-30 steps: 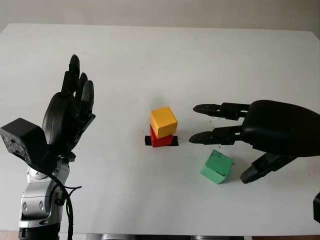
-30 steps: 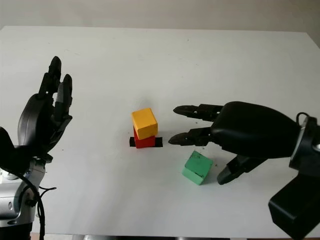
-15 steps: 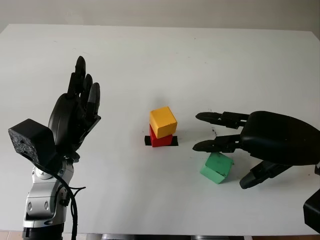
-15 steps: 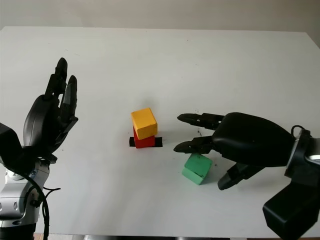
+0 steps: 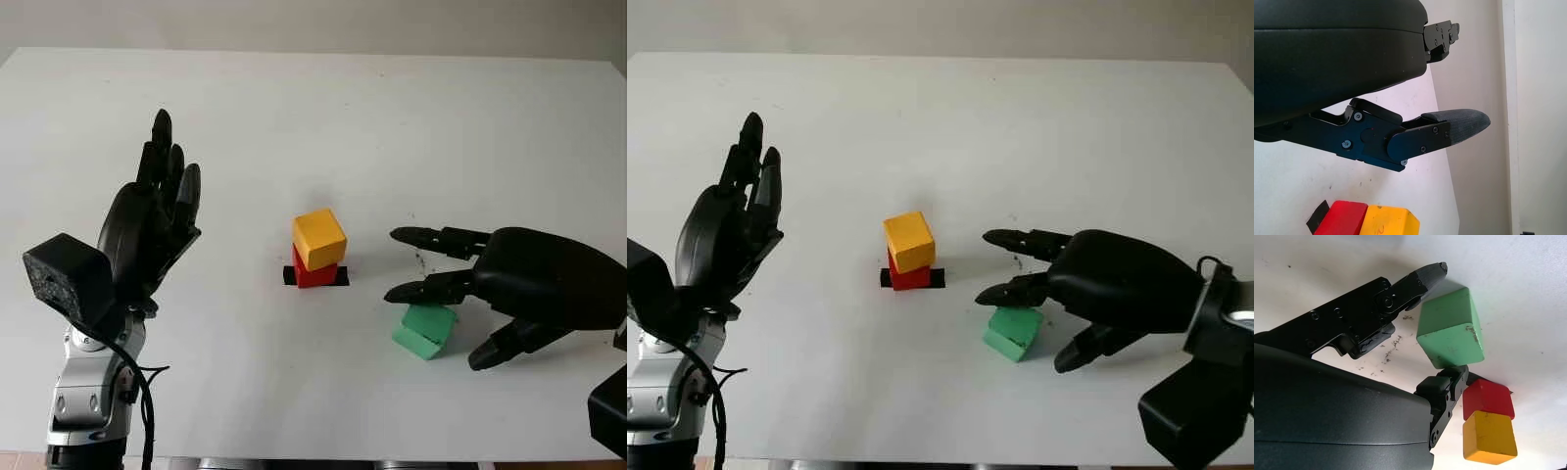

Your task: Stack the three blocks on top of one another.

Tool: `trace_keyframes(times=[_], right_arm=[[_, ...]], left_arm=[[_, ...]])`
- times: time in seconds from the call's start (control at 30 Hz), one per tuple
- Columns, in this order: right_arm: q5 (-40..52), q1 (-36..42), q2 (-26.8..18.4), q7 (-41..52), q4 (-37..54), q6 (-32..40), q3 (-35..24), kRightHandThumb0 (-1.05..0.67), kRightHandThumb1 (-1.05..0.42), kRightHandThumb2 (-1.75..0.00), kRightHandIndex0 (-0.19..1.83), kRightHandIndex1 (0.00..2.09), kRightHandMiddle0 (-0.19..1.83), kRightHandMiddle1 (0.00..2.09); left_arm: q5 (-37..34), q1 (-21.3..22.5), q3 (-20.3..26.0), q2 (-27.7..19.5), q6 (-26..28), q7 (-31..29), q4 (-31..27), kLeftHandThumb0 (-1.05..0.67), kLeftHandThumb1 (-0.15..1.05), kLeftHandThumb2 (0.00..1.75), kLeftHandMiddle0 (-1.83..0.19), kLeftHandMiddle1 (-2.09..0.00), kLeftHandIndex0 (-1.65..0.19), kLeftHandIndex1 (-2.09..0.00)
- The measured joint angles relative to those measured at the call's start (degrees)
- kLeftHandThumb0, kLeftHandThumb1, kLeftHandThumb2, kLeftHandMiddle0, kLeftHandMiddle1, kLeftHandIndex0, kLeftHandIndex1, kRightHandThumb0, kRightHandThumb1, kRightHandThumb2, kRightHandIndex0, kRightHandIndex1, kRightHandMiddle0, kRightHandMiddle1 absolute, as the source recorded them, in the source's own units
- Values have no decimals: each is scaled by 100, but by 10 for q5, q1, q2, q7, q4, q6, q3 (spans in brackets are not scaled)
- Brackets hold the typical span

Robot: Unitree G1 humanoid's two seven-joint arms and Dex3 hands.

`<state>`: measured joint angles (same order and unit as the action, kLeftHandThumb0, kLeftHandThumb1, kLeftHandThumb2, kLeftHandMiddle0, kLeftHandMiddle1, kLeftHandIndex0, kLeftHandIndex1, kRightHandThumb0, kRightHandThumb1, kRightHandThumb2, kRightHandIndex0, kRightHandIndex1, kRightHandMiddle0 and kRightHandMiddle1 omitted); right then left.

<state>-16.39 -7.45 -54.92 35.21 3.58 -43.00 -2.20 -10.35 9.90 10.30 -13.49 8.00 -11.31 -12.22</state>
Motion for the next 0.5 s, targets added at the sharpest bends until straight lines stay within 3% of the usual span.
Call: trace_keyframes(times=[0.5], right_arm=[[-12,-18,14,-18,-12,-4,30,-49,-79,-5,9,6,65,9]], left_arm=[[8,-1,-10,0,1,0,0,-68,105,60,19,0,19,0]])
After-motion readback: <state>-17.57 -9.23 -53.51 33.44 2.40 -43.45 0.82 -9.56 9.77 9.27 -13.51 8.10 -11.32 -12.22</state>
